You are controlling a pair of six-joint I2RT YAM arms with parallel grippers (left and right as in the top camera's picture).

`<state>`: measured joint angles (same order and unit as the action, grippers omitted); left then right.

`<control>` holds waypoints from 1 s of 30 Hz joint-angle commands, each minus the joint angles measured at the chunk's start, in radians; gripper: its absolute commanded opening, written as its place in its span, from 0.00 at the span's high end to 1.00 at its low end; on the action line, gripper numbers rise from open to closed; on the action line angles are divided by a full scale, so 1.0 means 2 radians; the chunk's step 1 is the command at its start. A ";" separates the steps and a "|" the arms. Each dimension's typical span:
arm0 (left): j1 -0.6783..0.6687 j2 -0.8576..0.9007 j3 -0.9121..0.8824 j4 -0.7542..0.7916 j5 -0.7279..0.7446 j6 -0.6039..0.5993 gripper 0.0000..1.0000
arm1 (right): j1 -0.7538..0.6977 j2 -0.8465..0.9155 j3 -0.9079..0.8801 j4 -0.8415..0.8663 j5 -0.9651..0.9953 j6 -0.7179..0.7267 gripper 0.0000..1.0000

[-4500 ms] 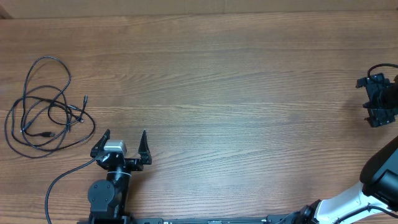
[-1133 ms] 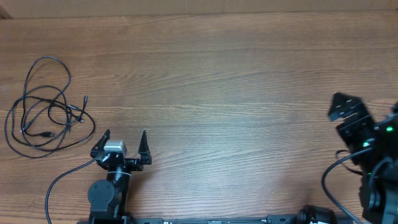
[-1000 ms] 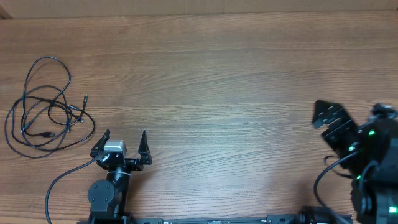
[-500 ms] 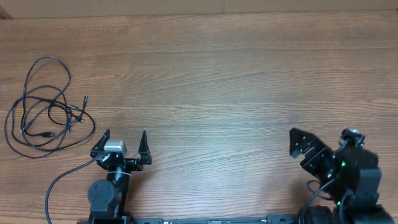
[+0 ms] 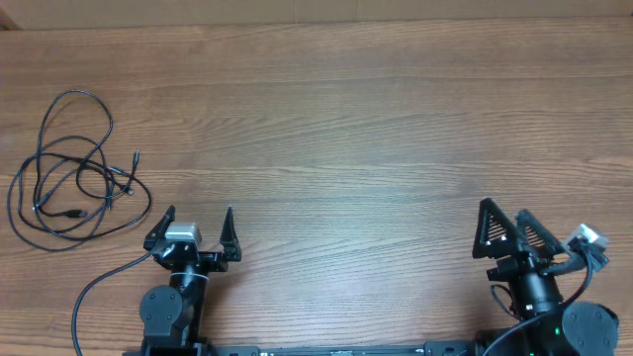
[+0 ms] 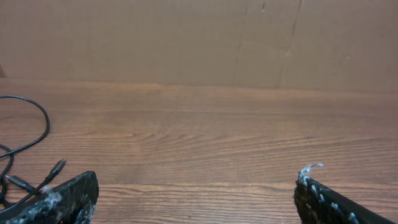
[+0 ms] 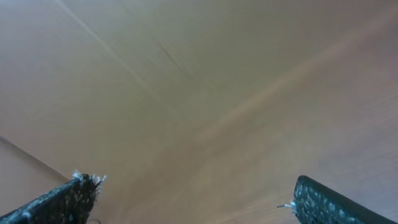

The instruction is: Untangle cables

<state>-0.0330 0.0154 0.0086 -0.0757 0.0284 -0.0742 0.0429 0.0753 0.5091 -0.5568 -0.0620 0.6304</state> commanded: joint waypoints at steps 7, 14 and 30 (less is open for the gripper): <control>0.000 -0.006 -0.002 -0.001 -0.003 0.008 0.00 | 0.004 -0.036 -0.109 0.296 -0.027 -0.143 0.00; 0.000 -0.006 -0.002 -0.001 -0.003 0.008 0.00 | 0.004 -0.036 -0.220 0.543 -0.048 -0.244 0.00; 0.000 -0.006 -0.002 -0.001 -0.003 0.008 0.00 | 0.004 -0.036 -0.251 0.293 -0.012 -0.254 0.00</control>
<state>-0.0330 0.0151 0.0086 -0.0757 0.0277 -0.0742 0.0467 0.0105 0.0181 0.1062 -0.1059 0.1310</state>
